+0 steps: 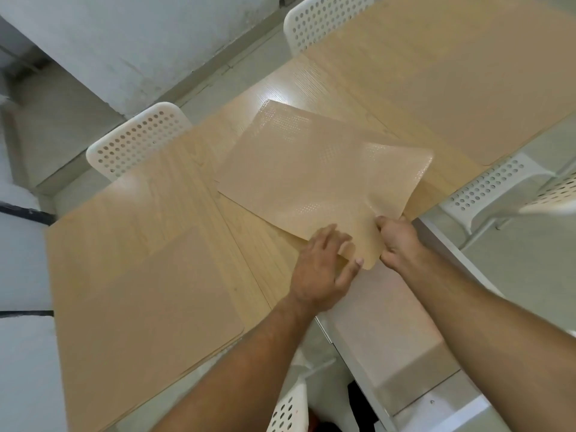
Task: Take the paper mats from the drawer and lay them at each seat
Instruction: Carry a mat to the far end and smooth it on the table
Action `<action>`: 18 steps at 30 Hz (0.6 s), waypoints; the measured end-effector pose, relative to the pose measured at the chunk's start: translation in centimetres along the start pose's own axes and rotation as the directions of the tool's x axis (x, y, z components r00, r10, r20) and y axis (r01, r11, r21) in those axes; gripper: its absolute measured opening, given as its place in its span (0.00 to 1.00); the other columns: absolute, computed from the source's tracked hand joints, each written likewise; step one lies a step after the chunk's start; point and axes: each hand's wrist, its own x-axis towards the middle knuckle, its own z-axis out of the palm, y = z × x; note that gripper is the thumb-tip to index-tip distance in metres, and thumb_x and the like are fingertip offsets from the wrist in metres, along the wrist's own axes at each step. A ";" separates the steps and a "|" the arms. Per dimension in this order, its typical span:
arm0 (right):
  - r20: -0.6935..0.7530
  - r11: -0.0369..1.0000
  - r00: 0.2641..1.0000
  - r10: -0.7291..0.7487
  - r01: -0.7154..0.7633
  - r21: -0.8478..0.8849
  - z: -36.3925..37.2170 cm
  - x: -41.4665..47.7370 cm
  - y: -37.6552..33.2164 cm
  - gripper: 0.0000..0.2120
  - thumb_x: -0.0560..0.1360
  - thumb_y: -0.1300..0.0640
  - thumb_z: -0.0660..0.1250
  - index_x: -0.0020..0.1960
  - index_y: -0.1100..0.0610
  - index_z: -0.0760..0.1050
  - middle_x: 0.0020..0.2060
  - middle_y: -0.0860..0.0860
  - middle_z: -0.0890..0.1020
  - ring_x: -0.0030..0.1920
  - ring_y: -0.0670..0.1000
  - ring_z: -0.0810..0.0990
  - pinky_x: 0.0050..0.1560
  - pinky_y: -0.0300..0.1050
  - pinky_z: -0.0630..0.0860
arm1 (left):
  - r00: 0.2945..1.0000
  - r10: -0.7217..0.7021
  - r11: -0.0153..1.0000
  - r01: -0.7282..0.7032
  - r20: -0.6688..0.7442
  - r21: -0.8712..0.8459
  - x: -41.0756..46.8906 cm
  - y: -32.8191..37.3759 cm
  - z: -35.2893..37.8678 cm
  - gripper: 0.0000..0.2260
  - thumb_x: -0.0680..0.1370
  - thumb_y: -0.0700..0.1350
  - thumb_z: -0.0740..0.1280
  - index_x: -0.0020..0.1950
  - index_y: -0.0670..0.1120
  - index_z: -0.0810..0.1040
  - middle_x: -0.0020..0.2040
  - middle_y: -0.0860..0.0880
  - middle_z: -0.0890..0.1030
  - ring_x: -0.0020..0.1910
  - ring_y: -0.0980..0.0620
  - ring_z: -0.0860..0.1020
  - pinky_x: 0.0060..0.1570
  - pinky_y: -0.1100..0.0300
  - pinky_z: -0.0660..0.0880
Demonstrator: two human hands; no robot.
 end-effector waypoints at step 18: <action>0.428 0.992 0.896 0.118 -0.090 -0.084 1.2 -5.1 -2.8 0.12 0.79 0.56 0.65 0.59 0.54 0.82 0.52 0.55 0.86 0.46 0.51 0.86 0.40 0.46 0.83 | 0.409 -0.843 0.522 0.779 -0.349 -0.348 -0.5 -10.6 -17.7 0.41 0.75 0.66 0.65 0.80 0.45 0.57 0.77 0.42 0.64 0.75 0.39 0.64 0.70 0.44 0.64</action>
